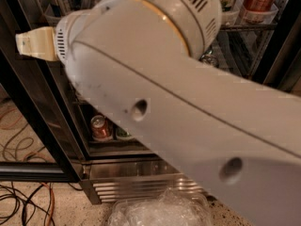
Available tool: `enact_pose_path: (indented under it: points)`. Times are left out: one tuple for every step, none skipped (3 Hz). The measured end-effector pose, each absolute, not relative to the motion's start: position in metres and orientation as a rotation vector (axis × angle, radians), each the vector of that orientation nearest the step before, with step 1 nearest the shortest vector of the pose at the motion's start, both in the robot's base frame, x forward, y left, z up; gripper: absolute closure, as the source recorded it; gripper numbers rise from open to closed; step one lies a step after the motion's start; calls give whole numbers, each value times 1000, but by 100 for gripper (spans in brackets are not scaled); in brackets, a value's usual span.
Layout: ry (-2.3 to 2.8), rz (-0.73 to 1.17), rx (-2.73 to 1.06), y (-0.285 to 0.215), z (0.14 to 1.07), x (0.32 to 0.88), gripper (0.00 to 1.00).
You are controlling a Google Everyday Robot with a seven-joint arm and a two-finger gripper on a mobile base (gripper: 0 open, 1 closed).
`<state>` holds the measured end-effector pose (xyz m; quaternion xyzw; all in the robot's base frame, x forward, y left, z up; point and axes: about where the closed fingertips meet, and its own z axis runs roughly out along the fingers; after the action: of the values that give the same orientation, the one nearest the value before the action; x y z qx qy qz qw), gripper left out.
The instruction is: Pick blue plastic bottle from top shelf of fridge
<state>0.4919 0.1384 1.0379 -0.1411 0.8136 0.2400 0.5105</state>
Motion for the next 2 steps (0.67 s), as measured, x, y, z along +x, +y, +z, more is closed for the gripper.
enact_pose_path:
  points:
    - [1984, 540, -310, 152, 1031, 494, 0]
    - [1993, 546, -221, 185, 1008, 532, 0]
